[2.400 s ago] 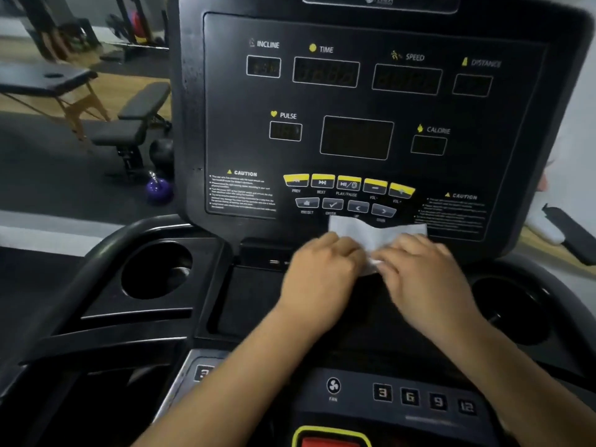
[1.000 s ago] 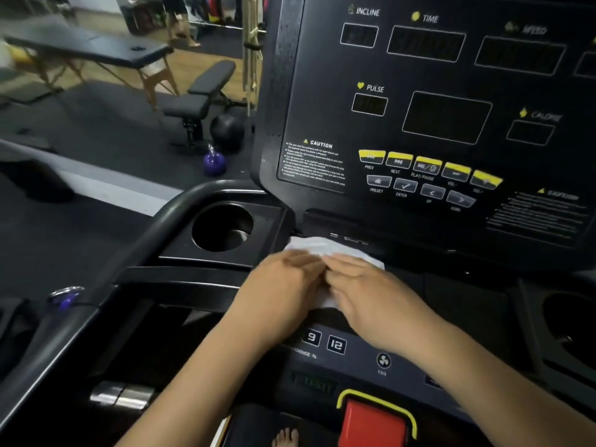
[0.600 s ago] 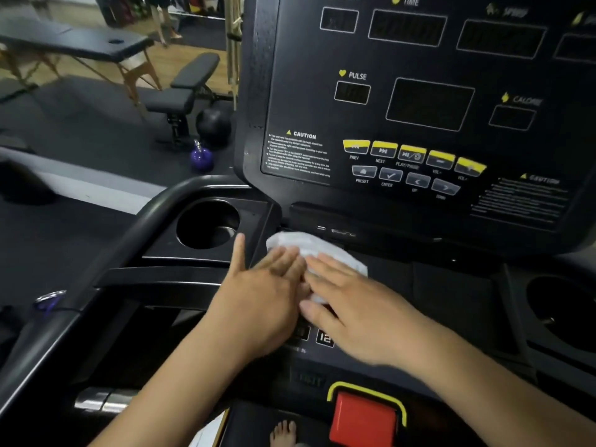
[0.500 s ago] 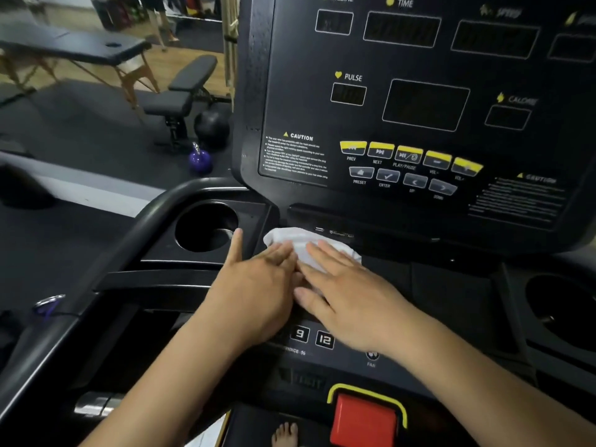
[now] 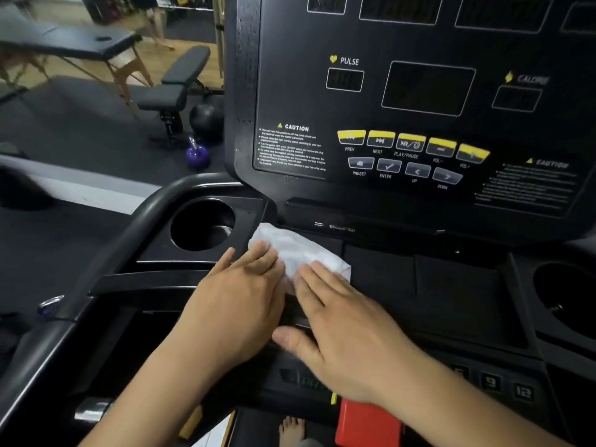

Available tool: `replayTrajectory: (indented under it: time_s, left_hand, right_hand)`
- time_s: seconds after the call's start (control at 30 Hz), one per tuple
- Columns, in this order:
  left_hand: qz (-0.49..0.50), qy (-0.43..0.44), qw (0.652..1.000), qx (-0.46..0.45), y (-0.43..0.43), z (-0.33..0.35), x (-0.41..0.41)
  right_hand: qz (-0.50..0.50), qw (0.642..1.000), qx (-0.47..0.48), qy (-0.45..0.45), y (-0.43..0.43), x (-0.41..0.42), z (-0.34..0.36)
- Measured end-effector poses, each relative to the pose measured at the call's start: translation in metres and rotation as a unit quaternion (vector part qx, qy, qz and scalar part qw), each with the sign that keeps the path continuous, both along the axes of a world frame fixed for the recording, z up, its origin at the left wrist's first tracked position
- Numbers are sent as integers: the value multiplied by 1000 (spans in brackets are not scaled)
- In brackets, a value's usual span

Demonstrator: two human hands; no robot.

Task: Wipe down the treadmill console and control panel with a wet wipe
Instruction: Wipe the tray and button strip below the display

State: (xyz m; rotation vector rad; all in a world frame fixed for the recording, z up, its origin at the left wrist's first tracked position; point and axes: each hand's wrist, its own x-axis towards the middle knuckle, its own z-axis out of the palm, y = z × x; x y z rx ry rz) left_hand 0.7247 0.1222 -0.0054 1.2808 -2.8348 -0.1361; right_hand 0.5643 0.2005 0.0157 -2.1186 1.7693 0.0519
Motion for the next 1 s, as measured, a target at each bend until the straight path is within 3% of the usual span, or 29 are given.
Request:
replayTrajectory:
  time_s: [0.1, 0.2, 0.43, 0.7, 0.87, 1.0]
  left_hand:
    - [-30, -33, 999, 5, -15, 0, -10]
    - [-49, -7, 998, 33, -15, 2, -11]
    - [-34, -26, 999, -12, 9, -7, -5]
    - [-46, -24, 995, 87, 30, 15, -17]
    - [-59, -54, 994, 79, 11, 9, -57]
    - [-104, -55, 987, 105, 42, 15, -59]
  right_hand:
    - [-1, 1000, -24, 7, -20, -9, -10]
    - [19, 999, -38, 7, -25, -16, -6]
    - [25, 999, -36, 3, -13, -22, -6]
    - [-8, 1000, 5, -11, 21, -30, 0]
    - [-29, 997, -23, 62, 11, -52, -5]
    - [-44, 992, -64, 100, 42, -66, -5]
